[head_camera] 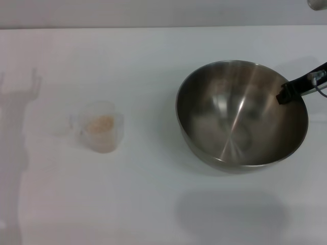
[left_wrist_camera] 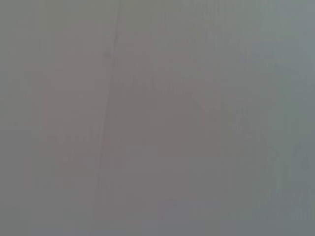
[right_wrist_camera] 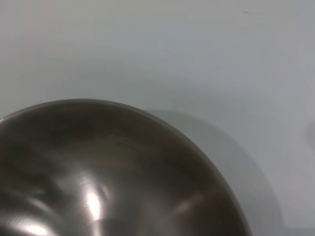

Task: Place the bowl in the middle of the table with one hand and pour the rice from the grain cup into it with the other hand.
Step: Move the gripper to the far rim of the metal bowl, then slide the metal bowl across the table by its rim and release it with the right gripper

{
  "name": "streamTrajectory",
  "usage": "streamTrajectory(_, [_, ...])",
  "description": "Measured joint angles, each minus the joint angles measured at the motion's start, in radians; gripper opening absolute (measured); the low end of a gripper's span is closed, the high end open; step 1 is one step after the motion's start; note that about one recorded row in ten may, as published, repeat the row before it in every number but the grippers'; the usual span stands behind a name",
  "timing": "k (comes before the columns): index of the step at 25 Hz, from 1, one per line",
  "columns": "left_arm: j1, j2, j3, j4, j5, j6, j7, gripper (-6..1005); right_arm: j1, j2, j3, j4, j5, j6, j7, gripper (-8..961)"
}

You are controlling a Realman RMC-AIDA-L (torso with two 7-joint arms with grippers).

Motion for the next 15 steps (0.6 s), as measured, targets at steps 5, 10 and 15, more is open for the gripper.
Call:
streamTrajectory(5, [-0.001, 0.0, 0.001, -0.003, 0.0, -0.003, 0.0, 766, 0.001, 0.0, 0.008, -0.01, 0.006, -0.022, -0.001, 1])
streamTrajectory(10, [-0.002, 0.0, 0.001, -0.004, 0.0, -0.003, 0.0, 765, 0.001, 0.001, 0.012, -0.04, 0.022, -0.046, -0.002, 0])
streamTrajectory(15, [-0.003, 0.0, 0.001, -0.004, 0.0, -0.003, 0.0, 765, 0.001, 0.001, 0.015, -0.065, 0.098, -0.057, -0.017, 1])
